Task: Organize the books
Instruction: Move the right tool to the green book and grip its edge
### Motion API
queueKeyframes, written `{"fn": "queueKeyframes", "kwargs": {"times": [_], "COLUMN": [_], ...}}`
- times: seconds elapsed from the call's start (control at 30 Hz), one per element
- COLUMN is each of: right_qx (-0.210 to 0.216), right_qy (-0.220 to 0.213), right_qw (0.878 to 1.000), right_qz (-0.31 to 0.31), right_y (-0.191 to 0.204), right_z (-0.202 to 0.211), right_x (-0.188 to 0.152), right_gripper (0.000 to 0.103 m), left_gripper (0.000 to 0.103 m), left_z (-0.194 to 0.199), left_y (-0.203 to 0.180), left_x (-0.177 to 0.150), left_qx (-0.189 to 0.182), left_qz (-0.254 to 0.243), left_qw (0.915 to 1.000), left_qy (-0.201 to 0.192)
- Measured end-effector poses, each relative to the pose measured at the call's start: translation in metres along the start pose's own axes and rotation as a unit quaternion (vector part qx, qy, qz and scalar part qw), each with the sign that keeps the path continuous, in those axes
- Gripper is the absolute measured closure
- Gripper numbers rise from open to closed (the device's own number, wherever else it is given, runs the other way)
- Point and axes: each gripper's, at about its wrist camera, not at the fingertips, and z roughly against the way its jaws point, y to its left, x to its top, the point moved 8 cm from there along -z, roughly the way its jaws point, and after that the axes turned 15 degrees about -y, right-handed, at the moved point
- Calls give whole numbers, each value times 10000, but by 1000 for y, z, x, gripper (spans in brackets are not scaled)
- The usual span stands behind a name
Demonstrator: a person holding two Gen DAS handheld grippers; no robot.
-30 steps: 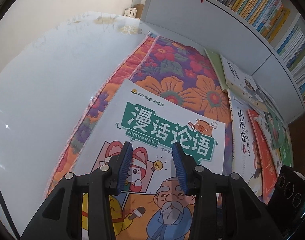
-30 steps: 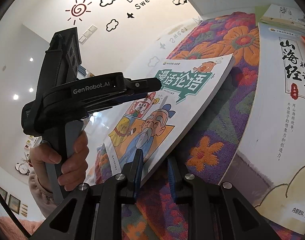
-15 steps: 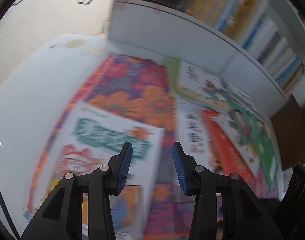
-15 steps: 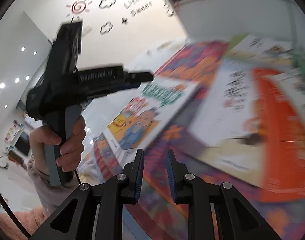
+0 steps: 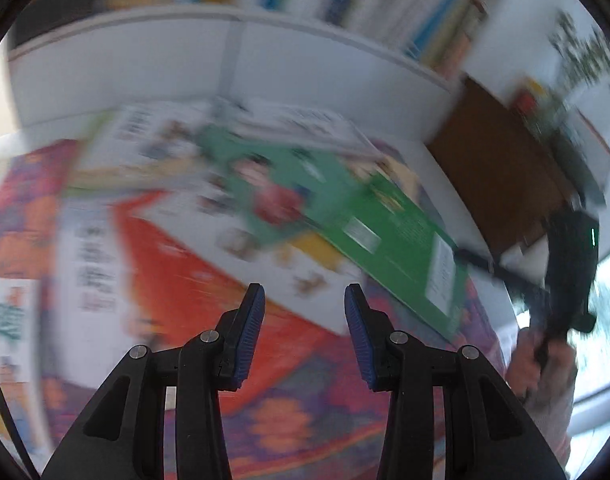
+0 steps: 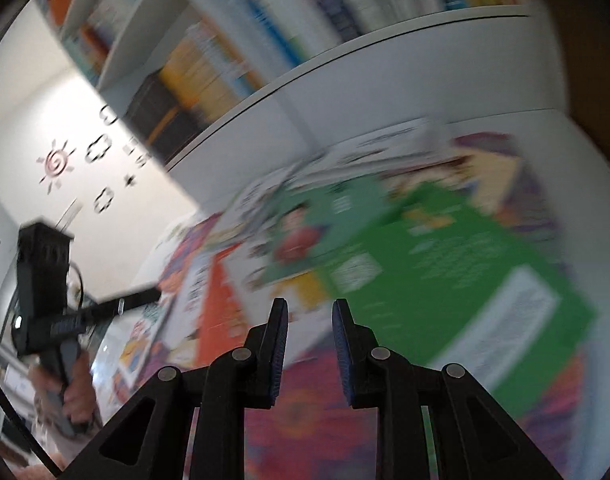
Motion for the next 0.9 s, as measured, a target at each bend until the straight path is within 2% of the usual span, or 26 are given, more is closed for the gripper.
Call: {"fn": "queueKeyframes", "kwargs": {"times": [0.1, 0.2, 0.3, 0.4, 0.6, 0.67, 0.73, 0.83, 0.9], "right_qx": [-314, -560, -805, -993, -1354, -1305, -1115, -1090, -1079], "right_qy": [-173, -169, -70, 47, 440, 549, 589, 789, 956], "right_qw": [9991, 9974, 9954, 9931, 9896, 9897, 9918, 9908, 9895], "right_qz": [-214, -418, -522, -615, -213, -226, -228, -153, 138], "right_y": [-43, -78, -100, -121, -129, -129, -125, -119, -112], "right_z": [4, -5, -22, -40, -74, -82, -84, -88, -87], "right_x": [19, 31, 35, 40, 40, 35, 35, 31, 27], "right_gripper": [77, 74, 74, 73, 56, 46, 26, 23, 23], "left_gripper": [64, 64, 64, 64, 64, 63, 62, 62, 61], "left_z": [-35, -67, -82, -93, -94, -93, -94, -98, -102], "left_y": [-37, -62, -77, -85, -75, -69, -68, -70, -72], "left_x": [-30, -57, -67, -73, -67, -63, -62, -60, -57], "left_qx": [-275, -503, -671, -677, -823, -899, -976, -963, -986], "left_qz": [-189, -229, -202, -266, -65, 78, 169, 90, 9], "left_qw": [9986, 9954, 9943, 9942, 9934, 9927, 9917, 9922, 9923], "left_qy": [419, 788, 801, 792, 797, 805, 823, 791, 747]}}
